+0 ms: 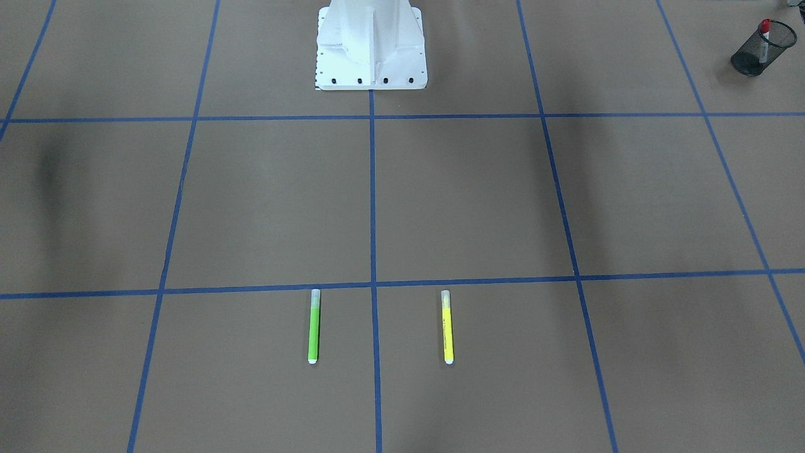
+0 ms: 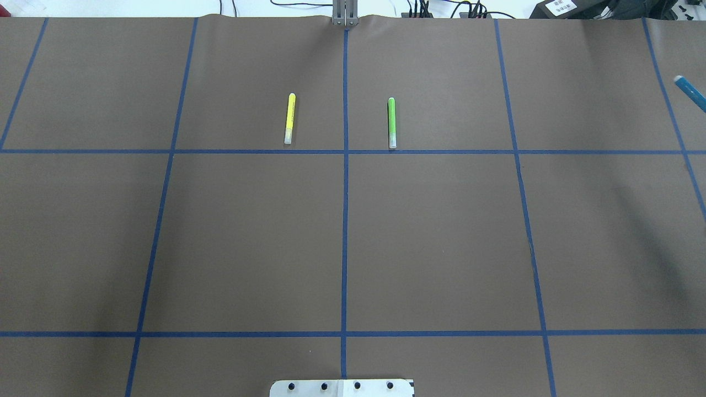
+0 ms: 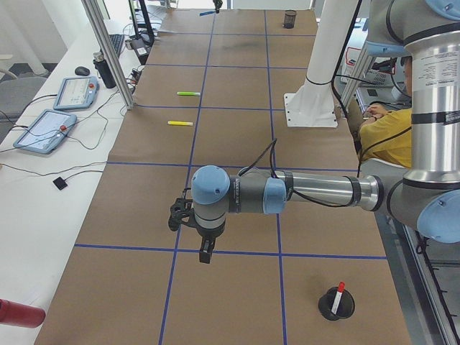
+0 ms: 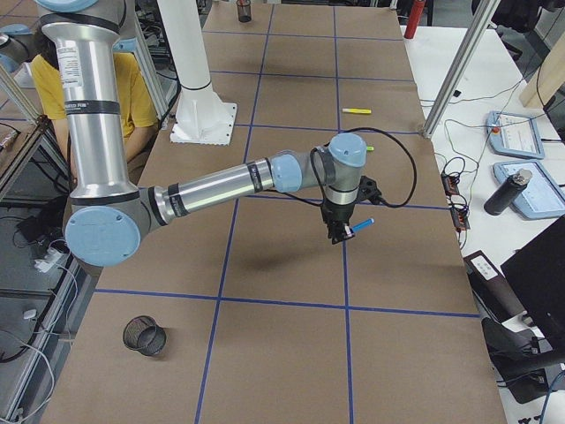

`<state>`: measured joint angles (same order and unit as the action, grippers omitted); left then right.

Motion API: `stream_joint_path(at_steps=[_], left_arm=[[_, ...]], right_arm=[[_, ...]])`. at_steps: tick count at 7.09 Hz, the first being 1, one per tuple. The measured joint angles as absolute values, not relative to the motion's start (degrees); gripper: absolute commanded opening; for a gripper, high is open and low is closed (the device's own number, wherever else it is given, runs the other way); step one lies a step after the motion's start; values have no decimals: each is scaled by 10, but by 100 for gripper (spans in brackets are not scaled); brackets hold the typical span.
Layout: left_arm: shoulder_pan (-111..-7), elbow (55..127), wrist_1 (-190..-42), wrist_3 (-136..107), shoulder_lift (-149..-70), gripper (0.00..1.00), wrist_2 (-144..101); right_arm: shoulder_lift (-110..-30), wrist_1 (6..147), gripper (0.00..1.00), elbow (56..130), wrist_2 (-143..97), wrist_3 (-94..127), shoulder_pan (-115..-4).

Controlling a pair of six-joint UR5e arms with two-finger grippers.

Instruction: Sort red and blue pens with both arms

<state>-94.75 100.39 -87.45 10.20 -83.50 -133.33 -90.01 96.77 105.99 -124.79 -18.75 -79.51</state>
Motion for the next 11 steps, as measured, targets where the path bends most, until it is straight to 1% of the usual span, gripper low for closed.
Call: stream_joint_path(at_steps=[3, 4, 6, 9, 11], left_arm=[[-947, 1002, -875, 103, -830, 100, -1334], [-947, 1002, -875, 103, -828, 100, -1334], [-947, 1002, -875, 103, -824, 100, -1334], [-947, 1002, -876, 103, -815, 100, -1348], [-947, 1003, -880, 103, -804, 100, -1360]], right_arm=[[-1091, 973, 0, 1149, -1190, -463, -863], [-1147, 973, 0, 1165, -1182, -537, -883], [-1250, 976, 0, 1178, -1171, -598, -911], [-1367, 977, 0, 1180, -1151, -611, -994], [-1404, 977, 0, 1175, -1117, -629, -1058]])
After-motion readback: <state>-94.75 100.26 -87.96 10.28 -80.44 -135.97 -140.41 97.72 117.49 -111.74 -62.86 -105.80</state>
